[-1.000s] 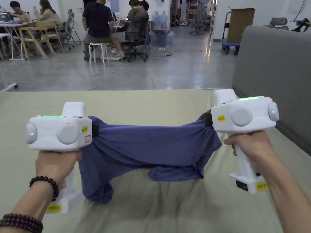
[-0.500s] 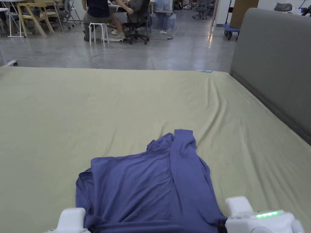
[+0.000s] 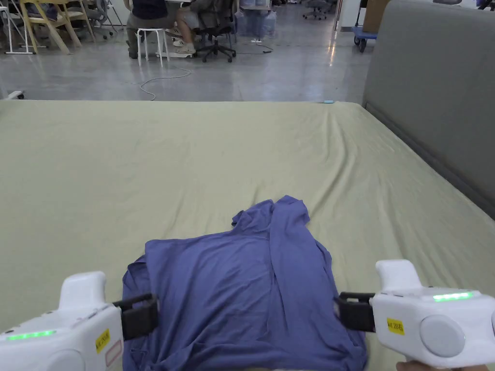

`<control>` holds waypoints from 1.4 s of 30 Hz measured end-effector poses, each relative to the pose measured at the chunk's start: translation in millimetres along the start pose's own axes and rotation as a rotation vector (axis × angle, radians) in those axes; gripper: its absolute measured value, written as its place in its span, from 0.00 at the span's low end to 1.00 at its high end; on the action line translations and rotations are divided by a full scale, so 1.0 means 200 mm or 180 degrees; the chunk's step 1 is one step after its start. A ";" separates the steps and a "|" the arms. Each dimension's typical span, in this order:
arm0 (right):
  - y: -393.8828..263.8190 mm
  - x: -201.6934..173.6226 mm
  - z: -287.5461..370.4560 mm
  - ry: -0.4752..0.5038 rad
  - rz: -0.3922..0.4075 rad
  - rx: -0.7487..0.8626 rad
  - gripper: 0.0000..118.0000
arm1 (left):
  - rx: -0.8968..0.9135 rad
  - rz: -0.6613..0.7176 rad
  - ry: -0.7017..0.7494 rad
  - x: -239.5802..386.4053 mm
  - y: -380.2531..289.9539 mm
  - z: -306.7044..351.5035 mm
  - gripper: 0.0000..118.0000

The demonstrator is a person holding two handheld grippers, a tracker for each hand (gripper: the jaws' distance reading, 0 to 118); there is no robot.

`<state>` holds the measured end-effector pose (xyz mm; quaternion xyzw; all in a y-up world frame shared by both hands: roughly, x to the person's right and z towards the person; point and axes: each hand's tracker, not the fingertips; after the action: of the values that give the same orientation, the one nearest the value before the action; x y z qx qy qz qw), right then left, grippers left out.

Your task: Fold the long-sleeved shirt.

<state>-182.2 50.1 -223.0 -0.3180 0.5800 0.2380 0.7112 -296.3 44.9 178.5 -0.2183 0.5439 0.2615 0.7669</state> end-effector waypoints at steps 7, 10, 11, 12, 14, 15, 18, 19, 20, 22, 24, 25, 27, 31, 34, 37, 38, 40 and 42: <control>-0.04 -0.04 -0.06 -0.0045 0.0080 -0.0211 0.48 | 0.0028 0.0057 -0.0018 0.00 0.04 0.04 0.00; -0.11 -0.03 -0.15 -0.0116 0.0163 -0.0512 0.82 | -0.0066 0.0167 -0.0075 -0.03 0.04 0.01 0.00; -0.14 -0.03 -0.19 -0.0181 0.0179 -0.0605 0.81 | -0.0066 0.0184 -0.0089 -0.05 0.05 0.01 0.00; -0.16 -0.03 -0.19 -0.0181 0.0190 -0.0621 0.81 | -0.0069 0.0201 -0.0097 -0.06 0.06 0.00 0.00; -0.21 -0.04 -0.26 -0.0244 0.0165 -0.0796 0.81 | -0.0058 0.0167 -0.0071 -0.05 0.06 -0.02 0.00; -0.22 -0.05 -0.29 -0.0264 0.0163 -0.0867 0.81 | -0.0066 0.0163 -0.0061 -0.06 0.06 -0.02 0.00; -0.26 -0.02 -0.37 -0.0206 0.0139 -0.0923 0.75 | -0.0075 0.0149 -0.0043 -0.07 0.08 -0.07 0.00; -0.26 -0.03 -0.39 -0.0222 0.0162 -0.0917 0.63 | -0.0087 0.0151 -0.0038 -0.07 0.09 -0.09 0.00; -0.27 -0.03 -0.42 -0.0251 0.0184 -0.0891 0.46 | -0.0107 0.0137 -0.0041 -0.08 0.11 -0.12 0.00; -0.27 -0.04 -0.44 -0.0136 0.0096 -0.0859 0.07 | -0.0147 0.0116 0.0014 -0.09 0.13 -0.20 0.00; -0.26 -0.06 -0.46 -0.0147 0.0094 -0.0838 0.02 | -0.0237 0.0067 0.0081 -0.12 0.19 -0.30 0.15; -0.26 -0.06 -0.48 -0.0188 0.0194 -0.0874 0.02 | -0.0268 0.0014 0.0227 -0.15 0.22 -0.37 0.44; -0.26 -0.03 -0.50 -0.0164 0.0187 -0.0875 0.02 | -0.0409 -0.0064 0.0435 -0.17 0.27 -0.52 1.00; -0.27 -0.03 -0.44 -0.0084 0.0059 -0.0861 0.03 | -0.0613 -0.0284 0.0568 -0.24 0.38 -0.82 1.00; -0.25 -0.03 -0.45 -0.0081 0.0040 -0.0892 0.03 | -0.0862 -0.0584 0.0787 -0.22 0.41 -1.02 0.98; -0.24 -0.04 -0.45 -0.0096 0.0052 -0.0928 0.03 | -0.0990 -0.0621 0.0683 -0.19 0.42 -1.16 0.97; -0.24 -0.04 -0.45 -0.0096 0.0050 -0.0935 0.03 | -0.1056 -0.0668 0.0639 -0.17 0.42 -1.17 0.96; -0.24 -0.02 -0.47 -0.0081 0.0022 -0.0952 0.03 | -0.1182 -0.0830 0.0675 -0.12 0.39 -1.24 0.95; -0.23 -0.01 -0.48 -0.0073 0.0010 -0.0958 0.03 | -0.1144 -0.0812 0.0701 -0.14 0.38 -1.30 0.95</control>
<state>-214.7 -52.3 -225.3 -0.4174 0.5302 0.3270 0.6616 -540.1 -61.9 118.9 -0.4453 0.5370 0.2298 0.6786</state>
